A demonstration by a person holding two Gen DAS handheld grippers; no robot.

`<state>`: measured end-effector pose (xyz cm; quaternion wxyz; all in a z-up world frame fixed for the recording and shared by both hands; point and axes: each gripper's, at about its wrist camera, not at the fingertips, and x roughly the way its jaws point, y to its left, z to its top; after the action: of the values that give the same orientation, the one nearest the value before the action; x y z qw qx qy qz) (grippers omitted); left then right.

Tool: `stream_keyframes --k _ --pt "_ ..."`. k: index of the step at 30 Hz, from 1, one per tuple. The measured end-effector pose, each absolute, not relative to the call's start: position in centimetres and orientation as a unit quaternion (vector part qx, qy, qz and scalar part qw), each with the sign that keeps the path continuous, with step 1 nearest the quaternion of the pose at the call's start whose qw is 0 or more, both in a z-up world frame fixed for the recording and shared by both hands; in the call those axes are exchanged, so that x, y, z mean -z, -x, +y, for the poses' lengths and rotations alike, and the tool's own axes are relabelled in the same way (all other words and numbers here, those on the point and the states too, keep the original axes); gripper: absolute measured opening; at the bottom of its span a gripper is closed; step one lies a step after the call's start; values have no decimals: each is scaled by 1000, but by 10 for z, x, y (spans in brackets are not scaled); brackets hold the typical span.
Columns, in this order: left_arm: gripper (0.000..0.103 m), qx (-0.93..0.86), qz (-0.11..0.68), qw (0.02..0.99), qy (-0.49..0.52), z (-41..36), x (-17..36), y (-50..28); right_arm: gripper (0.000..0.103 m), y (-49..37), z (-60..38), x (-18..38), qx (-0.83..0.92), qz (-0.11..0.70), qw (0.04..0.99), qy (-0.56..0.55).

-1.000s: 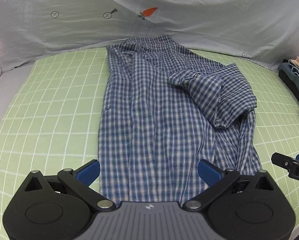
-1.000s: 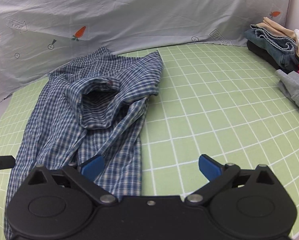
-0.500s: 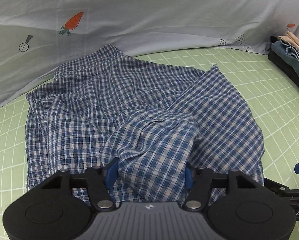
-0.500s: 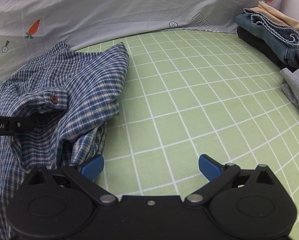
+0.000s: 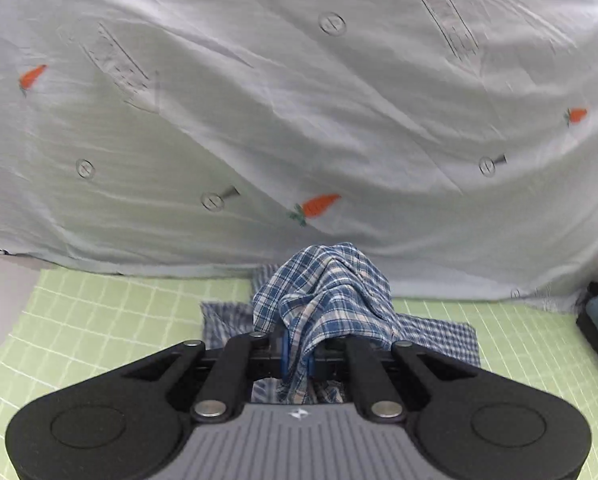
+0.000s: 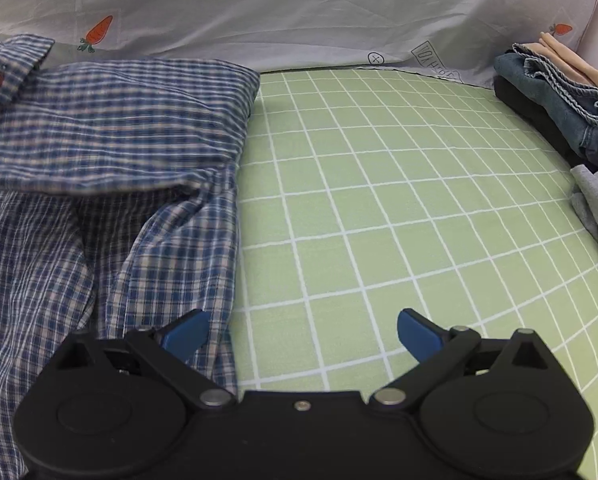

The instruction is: Fold clothes

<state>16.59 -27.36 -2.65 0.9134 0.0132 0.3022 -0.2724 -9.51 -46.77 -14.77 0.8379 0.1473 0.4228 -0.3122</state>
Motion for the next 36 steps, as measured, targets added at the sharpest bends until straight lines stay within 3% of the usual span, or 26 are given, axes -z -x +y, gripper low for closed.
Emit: stream_keyframes --k 4,15,19,21,25,34,36 --pt "9 198 278 940 -14 -222 15 -201 102 94 -448 141 301 424 844 -129" --pt "10 119 382 916 27 -136 83 -239 102 84 -408 139 289 433 849 -92" --pt "23 83 422 902 21 -123 108 -246 102 83 -405 138 295 435 847 -85" --pt "25 63 440 895 29 -111 117 -242 102 82 -403 136 295 433 848 -78" --pt "51 47 442 894 45 -88 122 -208 102 84 -394 129 289 423 857 -61" --pt "60 95 506 857 -1 -93 146 -95 102 96 -369 121 243 413 876 -53" --pt "60 117 516 848 -26 -100 152 -72 97 99 -362 124 232 417 877 -58"
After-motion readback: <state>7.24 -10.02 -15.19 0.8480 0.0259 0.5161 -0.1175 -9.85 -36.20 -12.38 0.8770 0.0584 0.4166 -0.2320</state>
